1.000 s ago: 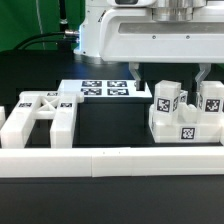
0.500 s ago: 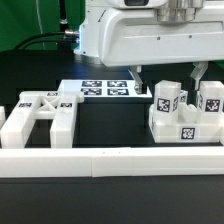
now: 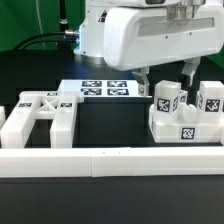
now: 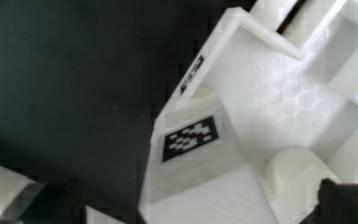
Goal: Assemble chair
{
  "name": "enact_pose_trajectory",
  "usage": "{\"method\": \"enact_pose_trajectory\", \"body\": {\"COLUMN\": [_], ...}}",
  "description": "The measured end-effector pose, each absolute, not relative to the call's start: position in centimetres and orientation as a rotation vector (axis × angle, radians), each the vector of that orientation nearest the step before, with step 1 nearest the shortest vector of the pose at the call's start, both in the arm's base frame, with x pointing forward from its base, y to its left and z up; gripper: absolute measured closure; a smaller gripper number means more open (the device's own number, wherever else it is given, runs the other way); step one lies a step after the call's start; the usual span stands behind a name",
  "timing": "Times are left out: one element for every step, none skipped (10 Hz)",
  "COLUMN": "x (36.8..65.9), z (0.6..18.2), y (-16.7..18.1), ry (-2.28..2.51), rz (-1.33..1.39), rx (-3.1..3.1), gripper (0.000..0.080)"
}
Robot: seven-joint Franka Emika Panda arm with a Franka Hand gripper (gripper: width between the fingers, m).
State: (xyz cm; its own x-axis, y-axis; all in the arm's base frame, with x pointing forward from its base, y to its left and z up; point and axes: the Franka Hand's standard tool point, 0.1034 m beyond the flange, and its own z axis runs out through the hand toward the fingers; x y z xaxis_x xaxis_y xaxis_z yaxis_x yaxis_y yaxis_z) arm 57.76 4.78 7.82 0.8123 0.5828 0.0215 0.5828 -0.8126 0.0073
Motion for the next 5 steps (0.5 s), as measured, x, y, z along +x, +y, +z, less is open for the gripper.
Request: {"method": "enact_pose_trajectory", "body": {"x": [57.75, 57.75, 57.74, 57.74, 57.73], "z": [7.78, 7.78, 7.78, 7.77, 7.77], "y": [4.67, 4.67, 4.67, 4.66, 4.65], "ry": [0.953, 0.951, 0.946, 0.917, 0.9], "rz": [0.034, 0.034, 0.034, 0.034, 0.034], "rx": [2.993, 2.994, 2.995, 3.004, 3.009], "gripper": [0.0198, 0.0198, 0.0375, 0.0375, 0.0515]}}
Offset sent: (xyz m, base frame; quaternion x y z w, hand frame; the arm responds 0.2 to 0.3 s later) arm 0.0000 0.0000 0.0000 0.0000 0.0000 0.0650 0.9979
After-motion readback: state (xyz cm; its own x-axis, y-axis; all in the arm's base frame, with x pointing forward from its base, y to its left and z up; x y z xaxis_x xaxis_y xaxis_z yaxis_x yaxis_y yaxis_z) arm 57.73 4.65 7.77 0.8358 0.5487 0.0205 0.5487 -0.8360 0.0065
